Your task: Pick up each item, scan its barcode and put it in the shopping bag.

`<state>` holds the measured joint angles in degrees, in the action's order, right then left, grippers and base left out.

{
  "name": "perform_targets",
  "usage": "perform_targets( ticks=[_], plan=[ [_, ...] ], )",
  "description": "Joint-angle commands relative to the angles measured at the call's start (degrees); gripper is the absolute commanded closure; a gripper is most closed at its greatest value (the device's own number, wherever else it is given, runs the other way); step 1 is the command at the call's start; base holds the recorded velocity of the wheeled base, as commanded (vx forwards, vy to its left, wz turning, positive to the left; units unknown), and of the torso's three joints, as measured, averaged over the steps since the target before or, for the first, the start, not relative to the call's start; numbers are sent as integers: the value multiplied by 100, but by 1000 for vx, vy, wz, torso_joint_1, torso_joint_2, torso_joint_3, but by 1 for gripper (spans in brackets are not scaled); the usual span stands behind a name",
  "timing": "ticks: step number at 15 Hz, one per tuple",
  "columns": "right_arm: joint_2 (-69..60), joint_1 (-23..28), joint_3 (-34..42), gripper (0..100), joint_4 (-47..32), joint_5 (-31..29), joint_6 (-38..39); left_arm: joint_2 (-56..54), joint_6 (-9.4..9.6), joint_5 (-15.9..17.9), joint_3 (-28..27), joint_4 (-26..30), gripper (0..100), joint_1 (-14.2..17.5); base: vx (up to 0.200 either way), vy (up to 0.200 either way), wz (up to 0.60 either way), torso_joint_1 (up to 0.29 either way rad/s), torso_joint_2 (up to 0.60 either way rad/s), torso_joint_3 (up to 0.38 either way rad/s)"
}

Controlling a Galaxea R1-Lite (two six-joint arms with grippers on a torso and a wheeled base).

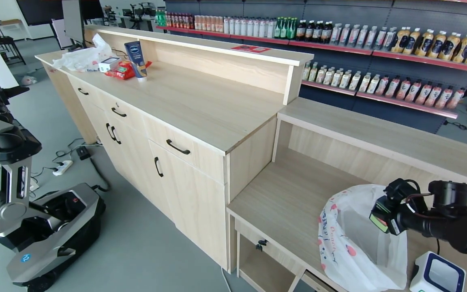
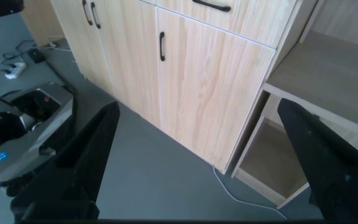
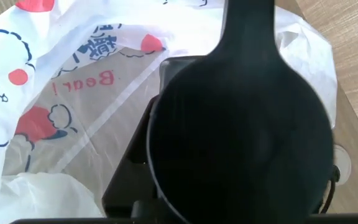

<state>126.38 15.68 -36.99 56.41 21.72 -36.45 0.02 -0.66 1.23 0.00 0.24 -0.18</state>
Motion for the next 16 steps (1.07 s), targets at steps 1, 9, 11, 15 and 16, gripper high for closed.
perform_targets(
  ticks=[1,9,11,15,16],
  plan=[
    [440,-30,-89,100,169,16,6,6,-4,-9,0,2,0,1,0,0,0,0,0,0],
    [1082,-381,-837,100,494,78,419,6,-4,-9,0,2,0,1,0,0,0,0,0,0],
    [1222,-399,-1021,100,521,69,428,6,-4,0,0,2,0,1,0,0,0,0,0,0],
    [1512,-399,-1258,100,688,78,411,6,-4,0,0,-7,0,1,0,0,0,0,0,0],
    [1548,-408,-1302,100,705,78,411,6,-4,0,0,2,0,1,0,0,0,0,0,0]
  ],
)
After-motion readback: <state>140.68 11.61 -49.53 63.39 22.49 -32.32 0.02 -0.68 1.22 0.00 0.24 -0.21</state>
